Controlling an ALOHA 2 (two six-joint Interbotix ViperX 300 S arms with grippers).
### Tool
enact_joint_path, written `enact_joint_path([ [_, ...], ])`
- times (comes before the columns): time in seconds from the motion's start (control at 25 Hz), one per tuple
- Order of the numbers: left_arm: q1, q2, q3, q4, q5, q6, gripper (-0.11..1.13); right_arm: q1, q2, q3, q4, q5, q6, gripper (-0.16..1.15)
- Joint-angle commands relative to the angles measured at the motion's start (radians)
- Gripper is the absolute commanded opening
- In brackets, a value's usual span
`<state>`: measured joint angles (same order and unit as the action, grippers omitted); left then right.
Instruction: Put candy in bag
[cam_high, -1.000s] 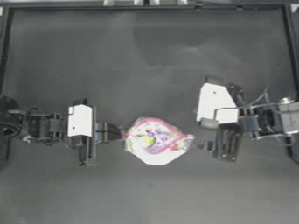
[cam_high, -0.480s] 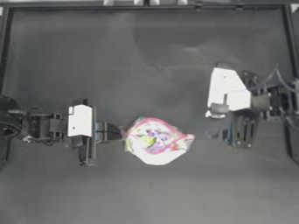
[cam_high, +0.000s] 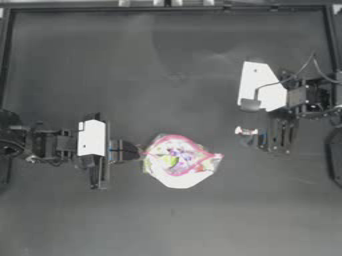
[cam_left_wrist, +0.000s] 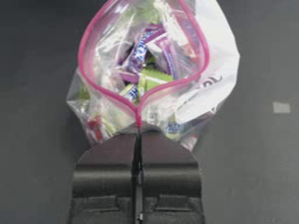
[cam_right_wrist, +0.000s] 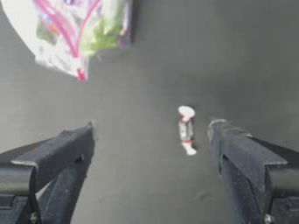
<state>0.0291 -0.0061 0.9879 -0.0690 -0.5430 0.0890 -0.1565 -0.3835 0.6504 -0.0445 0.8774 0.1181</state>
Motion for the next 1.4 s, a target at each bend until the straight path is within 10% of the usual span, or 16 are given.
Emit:
enact_joint_path([
  [0.04, 0.000, -0.020, -0.018, 0.002, -0.008, 0.002, 0.03, -0.015, -0.011, 0.005, 0.005, 0.008, -0.011, 1.02],
  [1.4, 0.000, -0.011, -0.031, 0.000, -0.008, 0.002, 0.03, -0.155, 0.259, 0.143, -0.037, -0.244, -0.092, 1.02],
])
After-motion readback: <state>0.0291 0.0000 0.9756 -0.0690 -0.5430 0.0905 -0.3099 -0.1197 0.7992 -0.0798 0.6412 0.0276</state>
